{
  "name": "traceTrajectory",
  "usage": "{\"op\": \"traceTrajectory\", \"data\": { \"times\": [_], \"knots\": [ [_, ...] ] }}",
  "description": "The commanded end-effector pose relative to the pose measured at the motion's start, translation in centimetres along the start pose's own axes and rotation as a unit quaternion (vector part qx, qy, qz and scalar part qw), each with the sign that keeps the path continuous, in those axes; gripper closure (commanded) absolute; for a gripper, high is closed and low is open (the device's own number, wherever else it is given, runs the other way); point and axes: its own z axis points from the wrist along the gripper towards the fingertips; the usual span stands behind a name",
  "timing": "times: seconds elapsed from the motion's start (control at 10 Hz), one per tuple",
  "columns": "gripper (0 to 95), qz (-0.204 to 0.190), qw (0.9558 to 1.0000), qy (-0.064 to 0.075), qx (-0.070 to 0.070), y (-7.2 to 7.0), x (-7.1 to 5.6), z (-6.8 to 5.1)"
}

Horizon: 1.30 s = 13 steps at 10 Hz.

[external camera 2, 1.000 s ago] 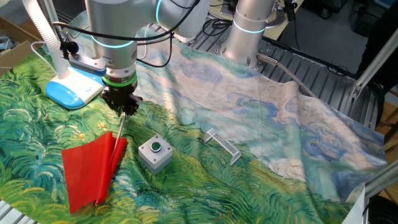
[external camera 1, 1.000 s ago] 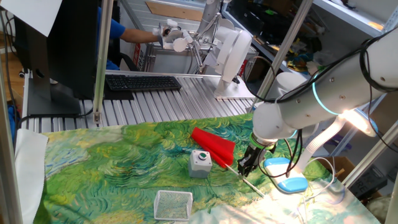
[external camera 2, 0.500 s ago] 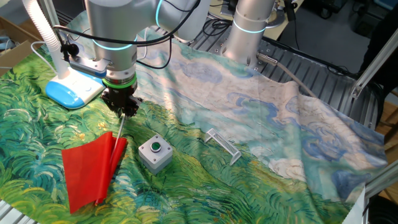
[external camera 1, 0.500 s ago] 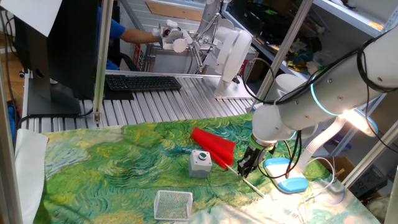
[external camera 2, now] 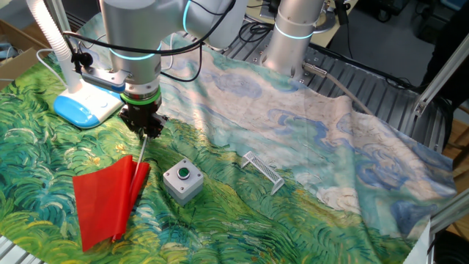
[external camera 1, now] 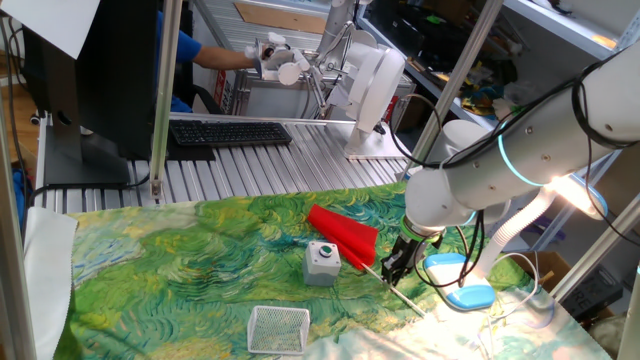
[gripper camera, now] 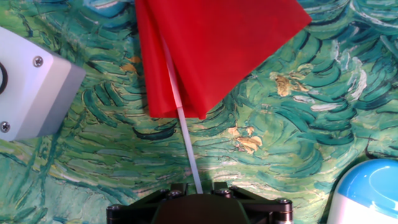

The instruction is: Wave the flag

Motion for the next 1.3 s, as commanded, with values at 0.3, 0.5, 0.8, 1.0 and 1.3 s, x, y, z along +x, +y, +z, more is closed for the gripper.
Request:
{"op": "traceTrajectory", "data": {
  "times": [0.3, 0.5, 0.8, 1.0, 1.3],
  "knots": [
    [95.0, 0.000, 1.0000, 0.000, -0.003, 0.01, 0.05, -0.02],
    [95.0, 0.000, 1.0000, -0.001, -0.003, 0.01, 0.05, -0.02],
    [95.0, 0.000, 1.0000, -0.002, -0.004, 0.01, 0.05, -0.03],
    [95.0, 0.007, 1.0000, -0.003, -0.003, 0.01, 0.05, -0.03],
    [76.0, 0.012, 0.9999, -0.003, -0.004, 0.01, 0.05, -0.03]
  ]
}}
